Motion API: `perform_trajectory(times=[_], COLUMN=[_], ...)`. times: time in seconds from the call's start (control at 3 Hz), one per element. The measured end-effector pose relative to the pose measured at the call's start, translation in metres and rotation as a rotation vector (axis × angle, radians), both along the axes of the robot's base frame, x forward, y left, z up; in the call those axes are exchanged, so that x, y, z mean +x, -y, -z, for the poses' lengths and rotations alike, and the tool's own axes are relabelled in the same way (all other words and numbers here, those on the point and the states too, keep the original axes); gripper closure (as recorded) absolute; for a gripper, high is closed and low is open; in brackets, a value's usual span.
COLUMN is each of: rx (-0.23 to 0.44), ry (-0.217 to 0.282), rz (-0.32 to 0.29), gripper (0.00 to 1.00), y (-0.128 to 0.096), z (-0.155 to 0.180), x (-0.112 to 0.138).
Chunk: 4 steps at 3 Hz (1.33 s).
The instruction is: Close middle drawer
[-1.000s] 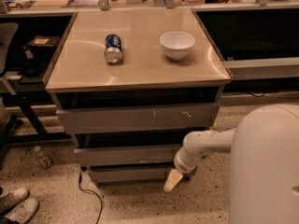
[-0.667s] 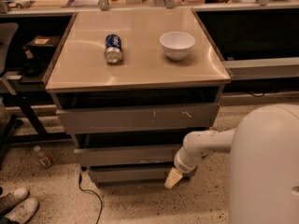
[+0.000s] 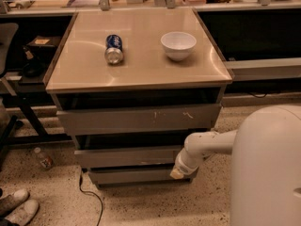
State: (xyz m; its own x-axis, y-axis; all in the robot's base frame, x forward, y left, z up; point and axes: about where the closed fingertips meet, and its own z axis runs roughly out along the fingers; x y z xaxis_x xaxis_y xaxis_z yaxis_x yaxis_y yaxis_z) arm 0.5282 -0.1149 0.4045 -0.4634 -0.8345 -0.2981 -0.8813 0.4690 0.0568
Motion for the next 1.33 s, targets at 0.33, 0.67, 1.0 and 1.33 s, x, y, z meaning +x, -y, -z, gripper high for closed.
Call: perform_trajectory(times=[0.33,0.67,1.0,1.33], rx=[0.0,0.007,0.008,-0.005], ry=[0.0,0.019,0.027,0.032], rz=[0.0,0.005,0.021,0.031], gripper=[0.89,1.0,1.0,1.0], y=[0.0,0.0,0.003,0.004], z=[0.0,-0.001,-0.001,0.001], x=[0.0,0.014,0.03,0.042])
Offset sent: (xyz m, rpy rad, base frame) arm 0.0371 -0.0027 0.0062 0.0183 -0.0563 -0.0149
